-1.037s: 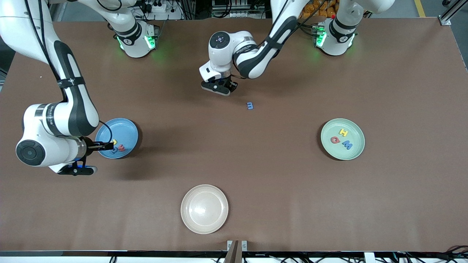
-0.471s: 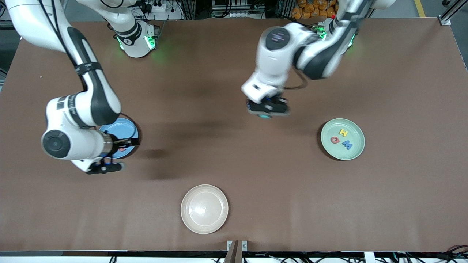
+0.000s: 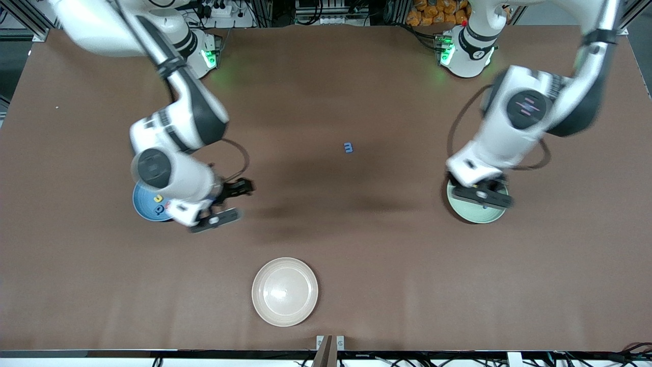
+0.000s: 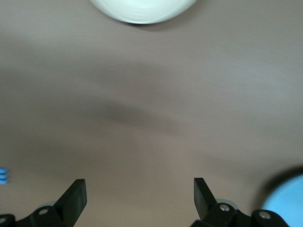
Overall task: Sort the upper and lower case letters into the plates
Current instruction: 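Carry the teal R into the green plate while the right gripper withdraws, then release the teal R while the right gripper reaches the blue E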
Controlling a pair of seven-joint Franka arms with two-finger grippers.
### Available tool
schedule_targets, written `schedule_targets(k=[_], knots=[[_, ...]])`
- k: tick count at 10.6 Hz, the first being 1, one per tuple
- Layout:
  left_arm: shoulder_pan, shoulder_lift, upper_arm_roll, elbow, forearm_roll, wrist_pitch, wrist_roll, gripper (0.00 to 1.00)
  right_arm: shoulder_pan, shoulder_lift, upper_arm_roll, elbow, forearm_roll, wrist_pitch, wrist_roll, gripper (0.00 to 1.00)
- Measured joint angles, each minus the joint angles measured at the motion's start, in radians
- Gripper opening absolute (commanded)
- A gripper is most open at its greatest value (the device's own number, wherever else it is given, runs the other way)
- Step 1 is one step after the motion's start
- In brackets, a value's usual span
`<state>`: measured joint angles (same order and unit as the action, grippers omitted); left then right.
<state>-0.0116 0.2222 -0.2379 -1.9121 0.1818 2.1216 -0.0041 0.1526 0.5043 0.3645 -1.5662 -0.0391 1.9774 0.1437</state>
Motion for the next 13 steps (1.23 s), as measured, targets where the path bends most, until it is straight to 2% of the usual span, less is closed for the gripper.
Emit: schedule_targets(k=[2,3,4,5,8,9,11,13], knots=[[0.063,0.064,0.001,-0.029,0.0,0.001,0.052,0.0,0.108,0.001,0.003,0.0,-0.023,0.013,0.06,1.0],[0.064,0.104,0.001,-0.031,0.0,0.003,0.051,0.27,0.152,0.001,0.003,0.0,-0.048,0.024,0.084,1.0],[0.063,0.142,0.004,-0.031,0.0,0.012,0.046,0.93,0.194,0.004,0.003,-0.002,-0.065,0.049,0.12,1.0],[0.062,0.169,0.014,-0.03,0.0,0.025,0.045,1.0,0.233,0.015,0.003,-0.005,-0.079,0.077,0.176,1.0],[0.064,0.163,0.034,0.021,0.0,0.029,0.045,1.0,0.321,0.088,0.002,-0.019,-0.113,0.182,0.341,1.0],[0.063,0.135,0.034,0.061,0.0,-0.012,0.045,1.0,0.347,0.122,0.002,-0.021,-0.118,0.201,0.373,1.0],[0.063,0.049,0.034,0.176,-0.007,-0.176,0.045,1.0,0.392,0.175,0.002,-0.021,-0.12,0.245,0.423,1.0],[0.062,-0.044,0.035,0.256,-0.059,-0.263,0.045,1.0,0.424,0.193,0.002,-0.02,-0.137,0.261,0.462,1.0]])
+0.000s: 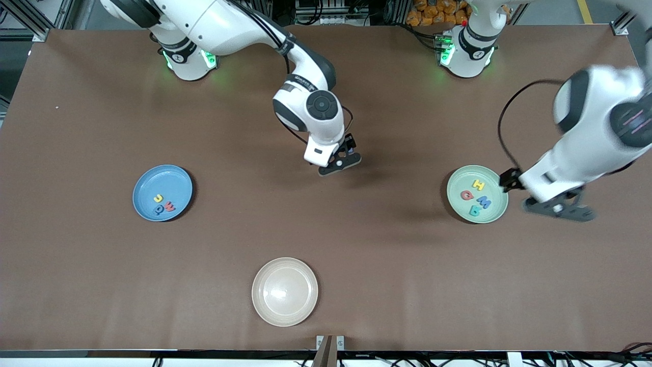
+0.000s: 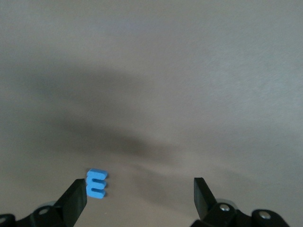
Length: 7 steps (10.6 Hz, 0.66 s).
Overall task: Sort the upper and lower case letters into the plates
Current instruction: 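Release the teal R while the right gripper reaches the blue E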
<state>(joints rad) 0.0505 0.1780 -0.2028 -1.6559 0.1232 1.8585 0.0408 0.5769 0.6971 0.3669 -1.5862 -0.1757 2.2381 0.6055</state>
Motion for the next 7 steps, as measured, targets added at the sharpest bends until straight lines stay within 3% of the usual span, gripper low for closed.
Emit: schedule_targets(k=[4,7], knots=[[-0.015,-0.171,0.062,0.011,-0.079,-0.069,0.0,1.0,0.067,0.009,0.0,-0.001,-0.022,0.03,0.075,1.0],[-0.025,-0.203,0.11,0.009,-0.079,-0.122,0.0,1.0,0.079,0.07,-0.001,-0.002,-0.025,0.09,0.123,1.0]])
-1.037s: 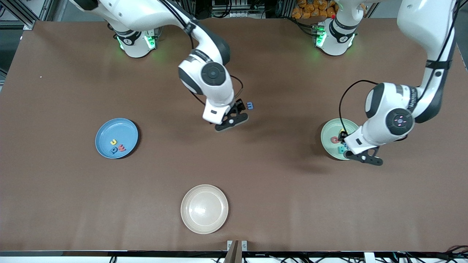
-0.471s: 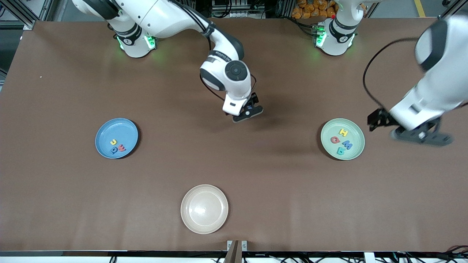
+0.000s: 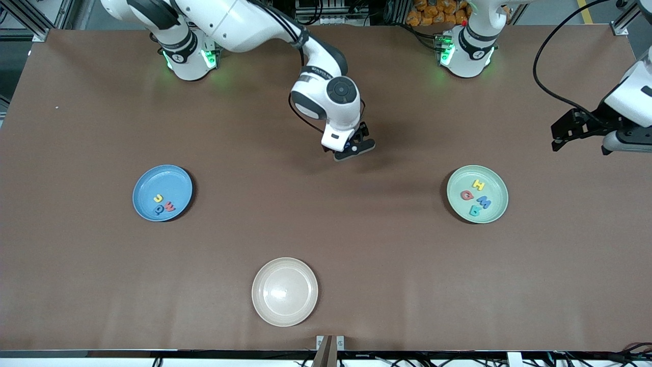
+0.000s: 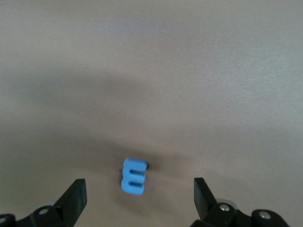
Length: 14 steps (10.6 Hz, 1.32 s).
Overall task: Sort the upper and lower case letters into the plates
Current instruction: 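Release the teal R while the right gripper reaches the blue E, then lower the right gripper and grasp the blue E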
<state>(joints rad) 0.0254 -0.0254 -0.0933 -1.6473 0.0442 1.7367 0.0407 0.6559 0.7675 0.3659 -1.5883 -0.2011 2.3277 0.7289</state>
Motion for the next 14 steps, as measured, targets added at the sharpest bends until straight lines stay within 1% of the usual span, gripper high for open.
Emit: schedule_targets(k=[2,7,14], knots=[[0.0,0.001,0.002,-0.001,0.0,0.0,0.0,1.0,0.001,0.036,0.0,0.0,-0.003,0.028,0.007,1.0],[-0.003,0.016,0.002,-0.003,-0.006,0.0,0.0,1.0,0.016,0.046,0.002,0.018,-0.003,0.024,0.093,1.0],[-0.011,0.028,0.001,-0.003,-0.025,0.0,-0.001,1.0,0.03,0.064,0.001,0.024,-0.003,0.024,0.13,1.0]])
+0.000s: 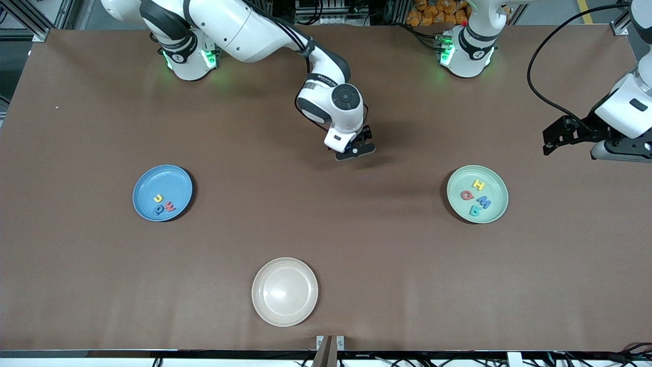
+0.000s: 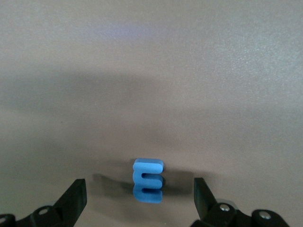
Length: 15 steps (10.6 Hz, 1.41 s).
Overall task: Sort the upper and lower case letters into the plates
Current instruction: 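Lower the right gripper and grasp the blue E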
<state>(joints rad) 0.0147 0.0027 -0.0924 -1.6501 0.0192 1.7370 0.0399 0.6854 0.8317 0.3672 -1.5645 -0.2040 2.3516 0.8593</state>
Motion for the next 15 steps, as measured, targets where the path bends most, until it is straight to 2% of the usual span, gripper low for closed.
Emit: schedule_targets(k=[3,9,11,13,15], knots=[[-0.001,0.0,-0.001,0.0,-0.008,0.0,0.0,1.0,0.0,0.009,0.0,0.01,0.0,-0.003,0.003,1.0],[-0.001,0.0,-0.001,0.001,-0.03,0.0,0.0,1.0,0.004,0.012,0.0,0.011,0.0,-0.011,0.004,0.84],[-0.001,0.0,-0.002,0.001,-0.03,-0.001,0.0,1.0,0.004,0.012,0.0,0.012,-0.001,-0.017,0.005,0.73],[-0.001,0.0,-0.002,0.001,-0.03,-0.007,0.0,1.0,0.004,0.012,-0.001,0.014,-0.002,-0.023,0.005,0.56],[-0.001,0.0,-0.002,0.001,-0.03,-0.011,0.0,1.0,0.004,0.012,0.002,0.016,-0.015,-0.022,0.004,0.49]])
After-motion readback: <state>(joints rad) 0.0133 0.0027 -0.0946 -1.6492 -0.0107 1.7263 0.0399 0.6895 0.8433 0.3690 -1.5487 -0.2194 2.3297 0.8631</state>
